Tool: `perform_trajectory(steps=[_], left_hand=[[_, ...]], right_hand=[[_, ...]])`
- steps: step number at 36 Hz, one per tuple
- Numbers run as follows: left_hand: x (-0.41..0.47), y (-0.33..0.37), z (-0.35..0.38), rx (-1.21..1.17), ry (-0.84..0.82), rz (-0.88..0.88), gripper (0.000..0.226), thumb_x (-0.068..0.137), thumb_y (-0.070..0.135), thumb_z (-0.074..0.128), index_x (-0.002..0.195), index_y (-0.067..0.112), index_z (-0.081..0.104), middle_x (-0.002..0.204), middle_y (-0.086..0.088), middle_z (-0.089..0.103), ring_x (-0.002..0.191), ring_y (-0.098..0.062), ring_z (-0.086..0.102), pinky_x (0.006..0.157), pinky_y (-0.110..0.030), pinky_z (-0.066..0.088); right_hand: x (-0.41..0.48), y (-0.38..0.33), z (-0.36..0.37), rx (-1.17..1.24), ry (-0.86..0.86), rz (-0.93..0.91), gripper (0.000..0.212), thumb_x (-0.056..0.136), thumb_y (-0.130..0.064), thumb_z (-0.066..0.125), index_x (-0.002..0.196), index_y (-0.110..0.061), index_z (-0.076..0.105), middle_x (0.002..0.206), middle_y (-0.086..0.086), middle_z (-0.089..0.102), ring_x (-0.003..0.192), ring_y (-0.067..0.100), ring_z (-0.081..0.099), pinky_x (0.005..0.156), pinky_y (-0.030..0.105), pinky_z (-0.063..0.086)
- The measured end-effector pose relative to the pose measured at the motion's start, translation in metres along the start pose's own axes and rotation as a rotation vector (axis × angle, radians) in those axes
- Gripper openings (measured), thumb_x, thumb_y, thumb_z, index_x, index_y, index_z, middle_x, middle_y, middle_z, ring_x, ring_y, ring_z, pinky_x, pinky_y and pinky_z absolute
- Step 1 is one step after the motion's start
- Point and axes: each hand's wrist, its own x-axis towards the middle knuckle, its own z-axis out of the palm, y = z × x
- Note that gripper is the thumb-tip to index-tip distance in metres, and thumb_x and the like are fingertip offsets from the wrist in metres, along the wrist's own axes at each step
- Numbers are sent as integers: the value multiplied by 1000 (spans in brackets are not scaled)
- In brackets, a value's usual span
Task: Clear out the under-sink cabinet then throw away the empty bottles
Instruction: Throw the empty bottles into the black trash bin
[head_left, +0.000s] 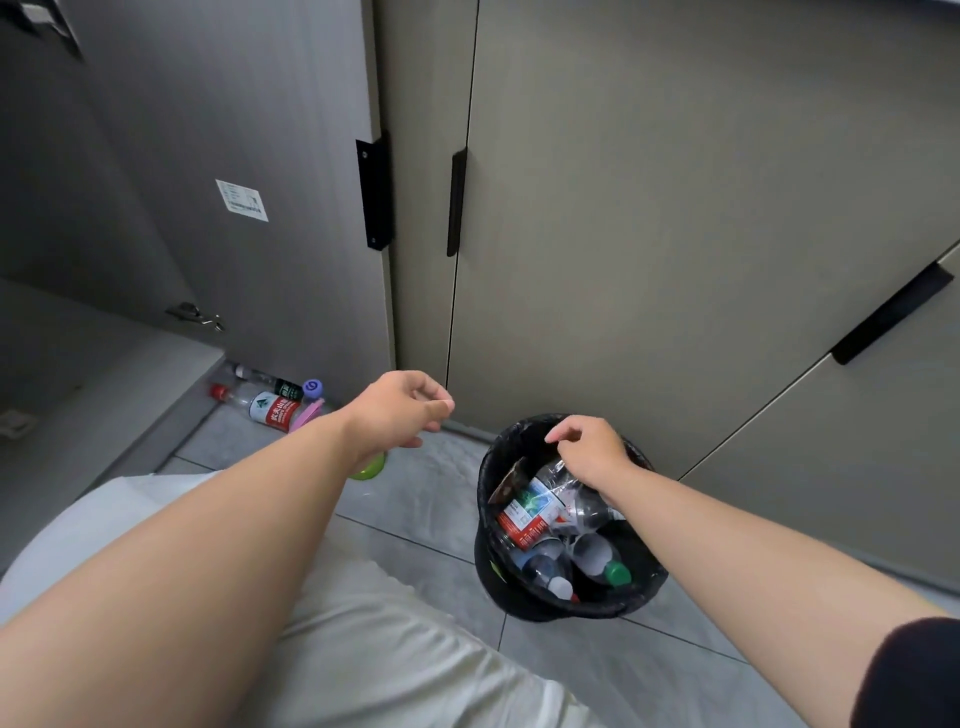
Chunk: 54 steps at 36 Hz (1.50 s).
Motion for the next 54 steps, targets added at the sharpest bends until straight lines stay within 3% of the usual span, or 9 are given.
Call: perform_trajectory(steps=[7, 17, 21, 24, 30, 38, 42, 47, 54], left_hand=[[0, -12, -20, 42, 130, -63, 9, 94, 17, 63, 95, 12, 71, 81, -2, 66, 81, -19, 63, 71, -29, 50], [7, -43, -149, 18, 231, -230, 11, 97, 22, 60, 87, 21, 64, 83, 0, 69, 72, -15, 65, 57, -20, 47], [-6, -95, -205, -28, 341, -287, 10, 98, 22, 56, 94, 22, 65, 98, 0, 73, 91, -16, 71, 69, -27, 50], [-18, -148, -226, -147, 462, -365, 14, 98, 22, 58, 104, 13, 66, 102, -7, 74, 90, -20, 70, 71, -29, 49], [-10, -232, -227, -421, 564, -480, 14, 100, 16, 57, 105, 9, 68, 101, -11, 75, 81, -20, 69, 69, -28, 50], [35, -293, -211, -645, 554, -500, 13, 100, 15, 59, 98, 12, 72, 94, -7, 76, 75, -13, 70, 58, -20, 54], [51, -303, -203, -733, 536, -499, 14, 100, 17, 61, 103, 9, 72, 98, -9, 76, 84, -19, 70, 79, -34, 58], [68, -312, -204, -786, 577, -502, 17, 101, 13, 54, 101, 15, 71, 100, -7, 75, 90, -19, 72, 72, -28, 56], [72, -334, -215, -1043, 621, -479, 17, 101, 19, 59, 115, 14, 68, 112, -11, 72, 105, -25, 70, 89, -37, 56]], right_hand=[[-6, -62, 14, 21, 98, -250, 35, 84, -1, 49, 73, -27, 70, 84, -5, 66, 73, 12, 57, 69, 25, 43], [-13, -198, 95, 59, -314, -583, 30, 86, 0, 57, 81, -25, 72, 89, -3, 64, 76, 7, 57, 70, 12, 41], [2, -242, 153, -76, -587, -584, 16, 87, -5, 63, 96, -13, 74, 97, 7, 64, 82, 16, 57, 84, 31, 48], [17, -263, 204, -131, -681, -529, 18, 86, -4, 63, 100, -10, 73, 98, 5, 70, 87, 19, 62, 79, 26, 48], [62, -287, 313, -374, -726, -453, 16, 84, -20, 62, 98, -26, 63, 103, 4, 67, 95, 25, 67, 74, 27, 52], [119, -297, 394, -998, -645, -651, 40, 85, -29, 53, 123, -16, 56, 127, 15, 61, 113, 34, 61, 93, 36, 52], [132, -317, 386, -1056, -656, -678, 36, 93, -25, 52, 125, -11, 60, 128, 16, 63, 117, 33, 60, 86, 27, 43], [147, -324, 409, -1038, -721, -529, 33, 90, -21, 58, 121, -9, 62, 120, 13, 67, 98, 26, 64, 79, 27, 48], [161, -298, 482, -1148, -588, -273, 92, 90, -28, 57, 157, -1, -1, 158, 26, 19, 144, 39, 29, 116, 42, 33]])
